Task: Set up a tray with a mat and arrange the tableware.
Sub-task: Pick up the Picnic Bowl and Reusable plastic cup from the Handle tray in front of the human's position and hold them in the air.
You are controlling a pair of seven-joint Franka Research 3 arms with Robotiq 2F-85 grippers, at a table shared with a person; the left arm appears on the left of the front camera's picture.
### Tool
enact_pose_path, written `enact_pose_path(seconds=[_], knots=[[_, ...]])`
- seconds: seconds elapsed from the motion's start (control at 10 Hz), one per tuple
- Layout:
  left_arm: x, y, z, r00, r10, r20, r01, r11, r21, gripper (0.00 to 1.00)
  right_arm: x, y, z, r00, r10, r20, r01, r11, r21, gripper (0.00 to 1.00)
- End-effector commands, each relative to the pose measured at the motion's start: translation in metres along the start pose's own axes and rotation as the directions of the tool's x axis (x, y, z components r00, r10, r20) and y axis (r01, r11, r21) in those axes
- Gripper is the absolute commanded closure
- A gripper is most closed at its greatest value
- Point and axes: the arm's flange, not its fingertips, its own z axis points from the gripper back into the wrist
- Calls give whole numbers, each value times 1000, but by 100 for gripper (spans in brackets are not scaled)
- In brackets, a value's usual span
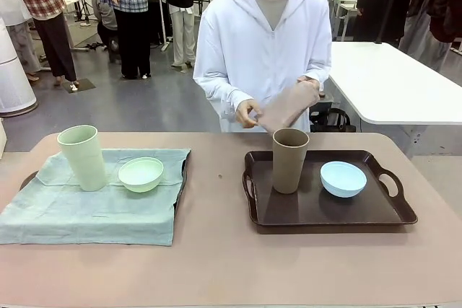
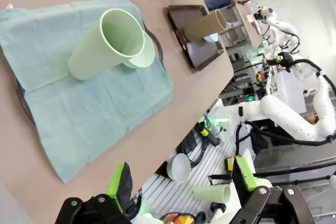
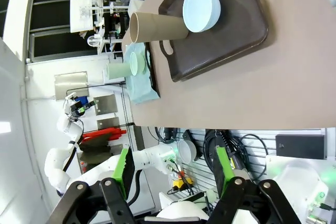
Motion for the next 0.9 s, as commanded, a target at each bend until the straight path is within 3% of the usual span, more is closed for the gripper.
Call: enact_pose_path(seconds=[0.0, 0.2, 0.4, 0.6, 0.8], knots=[[21, -30, -19, 997, -64, -51, 67, 996, 53, 0, 15, 23, -6, 998, 25, -59, -30, 996, -82, 22], [52, -94, -60, 961, -249, -121, 272, 933, 236, 0, 28, 63, -18, 995, 49, -91, -69, 969, -237, 22], [64, -122, -125, 902, -315, -295, 388, 890, 239, 0, 36, 102, -45, 991, 51, -123, -95, 917, -387, 22], [66, -142, -198, 778, -442, -446, 566, 801, 193, 0, 43, 132, -82, 989, 57, -136, -119, 858, -499, 22], [66, -157, -267, 629, -543, -556, 729, 660, 180, 0, 43, 145, -131, 988, 67, -142, -140, 785, -604, 22]])
